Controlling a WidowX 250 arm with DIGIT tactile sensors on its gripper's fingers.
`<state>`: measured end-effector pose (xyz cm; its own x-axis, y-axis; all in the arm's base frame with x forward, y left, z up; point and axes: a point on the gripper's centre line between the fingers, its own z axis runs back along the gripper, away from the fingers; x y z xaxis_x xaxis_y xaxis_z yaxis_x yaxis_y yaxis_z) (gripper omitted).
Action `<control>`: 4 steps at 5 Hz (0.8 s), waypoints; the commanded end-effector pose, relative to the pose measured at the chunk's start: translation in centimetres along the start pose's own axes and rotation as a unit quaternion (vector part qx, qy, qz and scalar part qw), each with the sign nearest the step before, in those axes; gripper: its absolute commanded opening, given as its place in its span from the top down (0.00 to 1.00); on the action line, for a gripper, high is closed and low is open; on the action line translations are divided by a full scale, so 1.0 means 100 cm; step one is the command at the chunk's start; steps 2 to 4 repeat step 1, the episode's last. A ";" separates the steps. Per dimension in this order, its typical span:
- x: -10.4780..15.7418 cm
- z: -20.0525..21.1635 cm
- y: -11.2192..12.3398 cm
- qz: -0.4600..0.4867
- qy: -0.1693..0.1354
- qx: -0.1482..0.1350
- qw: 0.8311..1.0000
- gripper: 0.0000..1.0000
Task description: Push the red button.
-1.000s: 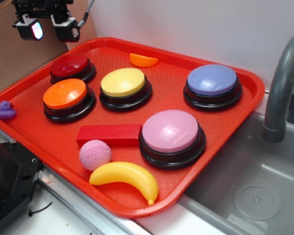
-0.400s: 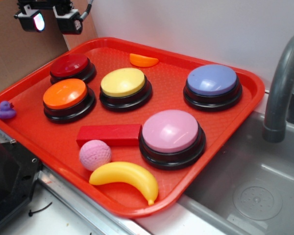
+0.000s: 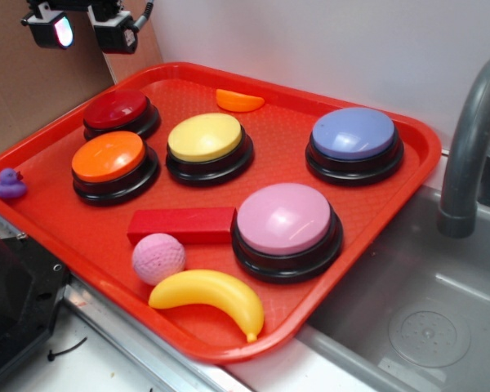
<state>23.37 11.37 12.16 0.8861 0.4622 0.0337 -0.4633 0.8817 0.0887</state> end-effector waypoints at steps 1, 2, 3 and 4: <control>0.003 0.033 0.005 -0.002 -0.079 0.013 0.997 0.00; 0.003 0.033 0.005 -0.002 -0.079 0.013 0.997 0.00; 0.003 0.033 0.005 -0.002 -0.079 0.013 0.997 0.00; 0.003 0.033 0.005 -0.002 -0.079 0.013 0.997 0.00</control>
